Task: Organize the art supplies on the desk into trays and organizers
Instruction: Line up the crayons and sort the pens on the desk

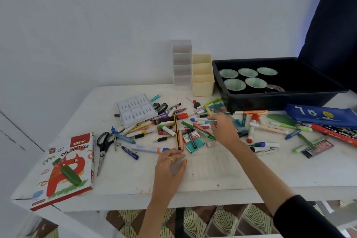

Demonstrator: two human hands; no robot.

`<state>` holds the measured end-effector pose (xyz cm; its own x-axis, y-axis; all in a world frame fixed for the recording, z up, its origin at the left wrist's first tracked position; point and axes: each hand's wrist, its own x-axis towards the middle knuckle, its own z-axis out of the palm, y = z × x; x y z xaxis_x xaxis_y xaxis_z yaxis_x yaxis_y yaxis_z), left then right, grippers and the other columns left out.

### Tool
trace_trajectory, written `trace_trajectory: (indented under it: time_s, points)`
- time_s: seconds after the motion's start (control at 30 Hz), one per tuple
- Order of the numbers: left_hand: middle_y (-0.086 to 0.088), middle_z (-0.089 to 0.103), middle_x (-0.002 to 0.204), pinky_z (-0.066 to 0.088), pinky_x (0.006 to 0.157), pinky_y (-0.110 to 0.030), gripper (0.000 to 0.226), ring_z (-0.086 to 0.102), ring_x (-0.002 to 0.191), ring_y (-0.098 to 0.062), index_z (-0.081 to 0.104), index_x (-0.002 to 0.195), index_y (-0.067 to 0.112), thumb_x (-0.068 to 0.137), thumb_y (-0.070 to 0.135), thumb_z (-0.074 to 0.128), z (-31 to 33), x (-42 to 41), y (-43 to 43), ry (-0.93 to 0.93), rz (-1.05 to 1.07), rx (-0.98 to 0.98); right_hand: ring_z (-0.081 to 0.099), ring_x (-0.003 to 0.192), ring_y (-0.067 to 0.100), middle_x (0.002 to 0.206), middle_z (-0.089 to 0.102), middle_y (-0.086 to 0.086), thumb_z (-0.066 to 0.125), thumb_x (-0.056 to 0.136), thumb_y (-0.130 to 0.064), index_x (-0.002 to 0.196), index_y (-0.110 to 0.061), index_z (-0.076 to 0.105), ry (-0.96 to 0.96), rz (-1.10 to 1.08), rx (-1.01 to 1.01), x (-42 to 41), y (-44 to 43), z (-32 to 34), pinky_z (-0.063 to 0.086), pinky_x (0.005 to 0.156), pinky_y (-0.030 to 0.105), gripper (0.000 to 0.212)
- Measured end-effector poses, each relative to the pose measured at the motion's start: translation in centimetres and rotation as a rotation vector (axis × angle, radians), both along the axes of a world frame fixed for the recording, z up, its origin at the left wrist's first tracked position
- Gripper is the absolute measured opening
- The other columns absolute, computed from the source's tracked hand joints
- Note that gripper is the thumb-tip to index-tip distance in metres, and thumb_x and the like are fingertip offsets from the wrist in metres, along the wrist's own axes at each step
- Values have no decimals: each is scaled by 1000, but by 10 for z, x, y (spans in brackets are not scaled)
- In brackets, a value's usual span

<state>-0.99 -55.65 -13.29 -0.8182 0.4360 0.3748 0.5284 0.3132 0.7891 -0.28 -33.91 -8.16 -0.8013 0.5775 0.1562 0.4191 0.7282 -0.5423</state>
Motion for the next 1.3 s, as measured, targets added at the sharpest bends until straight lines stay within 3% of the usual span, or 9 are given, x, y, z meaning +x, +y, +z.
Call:
trace_trajectory:
  time_s: [0.1, 0.27, 0.4, 0.6, 0.73, 0.87, 1.0, 1.17, 1.3]
  points:
    - [21, 56, 105, 31, 98, -4, 32, 50, 109, 1, 65, 92, 31, 76, 6, 74, 0, -2, 0, -9, 3, 36, 47, 114, 19, 124, 54, 8, 51, 94, -14, 122, -18, 61, -132, 124, 112, -11, 1, -6, 39, 98, 30, 30]
    - [22, 56, 105, 31, 96, -2, 36, 50, 108, 5, 65, 91, 33, 75, 3, 74, -1, -4, 1, -52, 22, 95, 51, 102, 15, 112, 60, 4, 51, 93, -16, 109, -19, 68, -104, 109, 154, -20, -3, -10, 44, 90, 28, 23]
    - [25, 58, 106, 33, 98, -5, 35, 50, 110, 4, 66, 93, 32, 75, 3, 74, -3, -6, 2, -68, 10, 101, 51, 108, 18, 115, 62, 5, 51, 94, -13, 114, -15, 65, -9, 119, 240, -40, 2, -2, 43, 94, 30, 25]
    - [20, 57, 108, 29, 100, -4, 31, 47, 112, 7, 66, 95, 30, 76, 7, 73, -5, -7, 2, -54, 16, 45, 53, 103, 20, 117, 54, 8, 57, 91, -16, 119, -15, 64, -191, 222, 284, -63, 7, -8, 47, 93, 34, 29]
    - [23, 54, 107, 28, 99, -2, 28, 45, 113, 7, 67, 96, 28, 77, 7, 72, -5, -7, 2, -54, 22, 22, 55, 96, 17, 108, 57, 5, 63, 87, -15, 108, -11, 67, -22, 176, 105, -55, 9, -6, 46, 88, 30, 21]
    - [21, 54, 108, 29, 100, -3, 29, 46, 112, 5, 67, 96, 28, 77, 7, 72, -5, -7, 2, -30, 31, 6, 62, 79, 14, 90, 69, 5, 69, 83, -14, 106, -7, 67, 334, -22, -404, -27, 12, 12, 52, 76, 24, 24]
    - [16, 56, 107, 26, 97, 1, 28, 48, 110, 5, 67, 97, 26, 79, 6, 71, -4, -5, 2, -28, 27, -8, 67, 70, 15, 84, 71, 6, 71, 80, -10, 109, -10, 66, 303, 40, -850, 19, 10, 30, 57, 65, 23, 29]
    - [0, 61, 105, 18, 98, 4, 24, 52, 106, -11, 70, 94, 16, 78, -2, 70, 0, -2, 3, 11, 49, -35, 67, 66, 14, 75, 71, 3, 76, 74, -14, 99, -10, 67, 197, 5, -826, 66, 8, 31, 57, 64, 22, 27]
    - [-8, 62, 104, 9, 99, 6, 20, 54, 106, -20, 71, 93, 7, 77, -4, 70, 2, 0, 4, 28, 62, -89, 64, 64, 15, 68, 70, 2, 79, 72, -22, 89, -17, 67, 50, -42, -591, 91, 7, 18, 57, 67, 27, 22]
